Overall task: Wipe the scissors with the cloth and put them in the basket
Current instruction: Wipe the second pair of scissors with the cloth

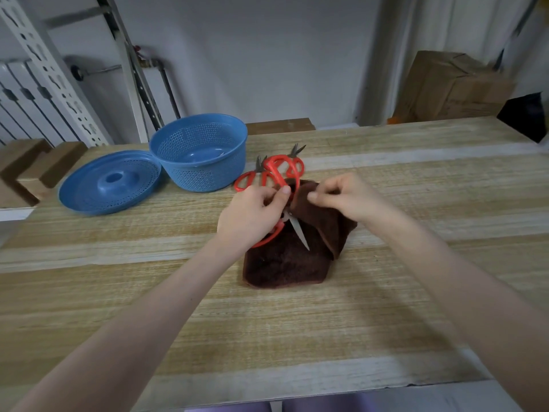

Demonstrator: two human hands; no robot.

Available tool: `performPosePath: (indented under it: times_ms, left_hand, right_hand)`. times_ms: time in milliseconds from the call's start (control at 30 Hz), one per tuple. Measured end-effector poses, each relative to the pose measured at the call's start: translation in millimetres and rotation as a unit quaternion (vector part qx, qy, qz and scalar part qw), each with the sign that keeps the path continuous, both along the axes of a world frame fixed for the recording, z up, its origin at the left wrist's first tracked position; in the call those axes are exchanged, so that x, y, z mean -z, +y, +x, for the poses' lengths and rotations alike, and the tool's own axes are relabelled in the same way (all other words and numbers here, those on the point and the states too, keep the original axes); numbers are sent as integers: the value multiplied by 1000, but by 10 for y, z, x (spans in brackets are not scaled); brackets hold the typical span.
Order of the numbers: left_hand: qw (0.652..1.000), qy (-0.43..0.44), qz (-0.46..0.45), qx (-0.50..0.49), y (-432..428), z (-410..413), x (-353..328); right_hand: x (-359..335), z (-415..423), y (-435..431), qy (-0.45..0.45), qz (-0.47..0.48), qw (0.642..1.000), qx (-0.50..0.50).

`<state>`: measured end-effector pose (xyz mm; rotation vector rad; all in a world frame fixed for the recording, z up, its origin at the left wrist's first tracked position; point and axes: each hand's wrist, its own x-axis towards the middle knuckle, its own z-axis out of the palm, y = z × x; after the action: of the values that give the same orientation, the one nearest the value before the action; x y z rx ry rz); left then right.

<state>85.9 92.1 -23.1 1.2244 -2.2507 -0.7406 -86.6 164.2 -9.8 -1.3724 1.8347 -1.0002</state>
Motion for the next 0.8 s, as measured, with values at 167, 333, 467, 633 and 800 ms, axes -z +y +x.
performPosePath:
  times_ms: [167, 333, 467, 633, 800]
  left_hand:
    - [1000, 3, 9, -14, -95, 76, 20]
    - [999, 10, -26, -28, -75, 90, -60]
    - [997, -8, -58, -42, -46, 78, -133]
    - [996, -35, -76, -32, 6, 60, -120]
    - [996, -51, -70, -28, 27, 64, -66]
  right_hand:
    - [24, -166, 52, -264, -95, 949, 146]
    - [41, -210, 67, -347, -167, 910, 153]
    - [75, -32, 93, -141, -171, 973, 70]
    - [128, 104, -6, 153, -158, 976, -3]
    - [93, 100, 0, 153, -134, 979, -9]
